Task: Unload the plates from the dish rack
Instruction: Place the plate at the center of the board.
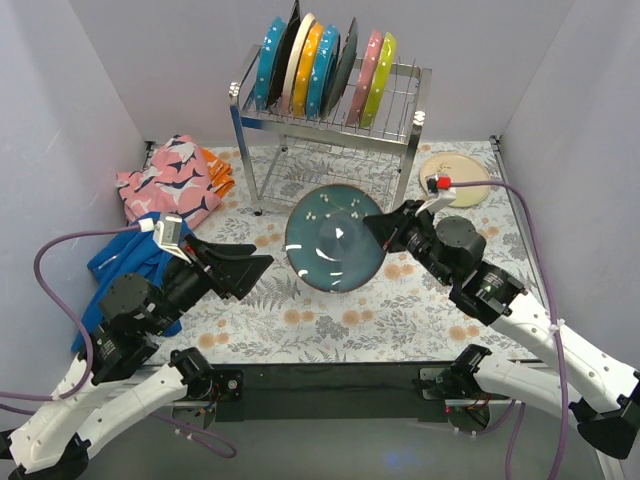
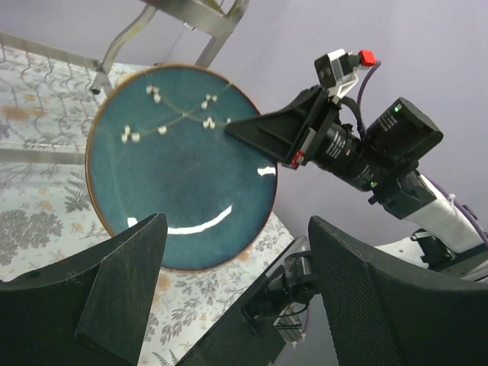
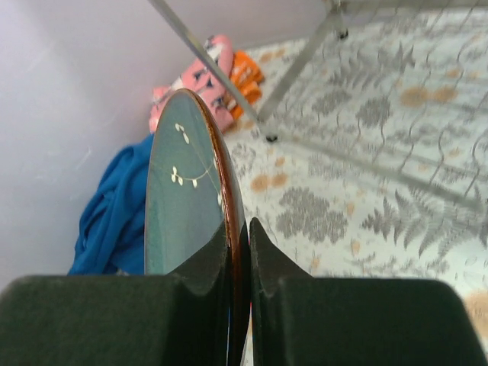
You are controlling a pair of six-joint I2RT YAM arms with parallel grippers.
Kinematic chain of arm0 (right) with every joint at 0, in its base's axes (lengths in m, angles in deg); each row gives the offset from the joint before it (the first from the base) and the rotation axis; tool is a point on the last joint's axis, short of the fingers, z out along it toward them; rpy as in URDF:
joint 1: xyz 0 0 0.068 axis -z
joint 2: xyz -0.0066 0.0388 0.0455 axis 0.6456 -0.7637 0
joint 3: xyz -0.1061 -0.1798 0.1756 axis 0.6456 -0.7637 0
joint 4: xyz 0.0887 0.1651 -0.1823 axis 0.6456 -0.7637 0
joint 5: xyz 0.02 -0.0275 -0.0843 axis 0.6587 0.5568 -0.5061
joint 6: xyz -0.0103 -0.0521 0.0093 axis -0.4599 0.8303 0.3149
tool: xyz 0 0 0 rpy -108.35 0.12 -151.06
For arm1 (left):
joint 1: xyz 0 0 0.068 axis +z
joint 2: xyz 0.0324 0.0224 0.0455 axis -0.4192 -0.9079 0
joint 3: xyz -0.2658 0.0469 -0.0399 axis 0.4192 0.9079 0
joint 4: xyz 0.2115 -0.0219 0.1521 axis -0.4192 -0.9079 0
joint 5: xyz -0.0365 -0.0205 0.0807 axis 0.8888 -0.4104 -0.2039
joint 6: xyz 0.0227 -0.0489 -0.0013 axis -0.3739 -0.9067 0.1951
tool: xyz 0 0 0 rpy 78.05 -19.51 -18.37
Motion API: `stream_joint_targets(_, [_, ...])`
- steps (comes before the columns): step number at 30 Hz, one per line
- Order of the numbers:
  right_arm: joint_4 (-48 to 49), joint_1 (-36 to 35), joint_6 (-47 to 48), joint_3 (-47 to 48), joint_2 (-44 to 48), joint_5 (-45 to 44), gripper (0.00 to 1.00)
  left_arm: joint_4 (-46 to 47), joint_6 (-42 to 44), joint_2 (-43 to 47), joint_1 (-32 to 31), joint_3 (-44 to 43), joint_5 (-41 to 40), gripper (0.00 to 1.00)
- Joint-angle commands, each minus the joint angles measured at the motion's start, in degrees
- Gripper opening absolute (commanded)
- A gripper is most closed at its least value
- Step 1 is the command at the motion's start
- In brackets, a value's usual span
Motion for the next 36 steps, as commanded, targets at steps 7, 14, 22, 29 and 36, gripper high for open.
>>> stream_joint_targets(7, [16.98, -0.17, -13.44, -17.75, 4.73, 6.13, 0.01, 1.92, -0.88, -5.17, -0.33, 6.44, -3.01, 0.73])
stream_joint_targets(14, [1.13, 0.53, -17.66, -26.30, 17.10, -7.01, 0.01, 8.77, -3.52, -8.25, -0.33, 13.38, -4.24, 0.73])
stream_joint_targets(22, [-18.60, 2.90, -18.90, -24.90, 26.18, -26.12, 0.01, 15.28, -5.20, -14.04, -0.33, 17.61, -1.88, 0.73])
stream_joint_targets(29, [-21.08, 10.97, -17.24, -24.19, 22.06, -28.95, 0.01, 16.34, -5.37, -15.72, -0.33, 17.34, -0.37, 0.73])
stream_joint_targets(36, [-19.67, 29.59, -15.12, -25.86, 22.49, -26.30, 0.01, 16.34, -5.20, -15.54, -0.33, 17.43, -0.46, 0.72])
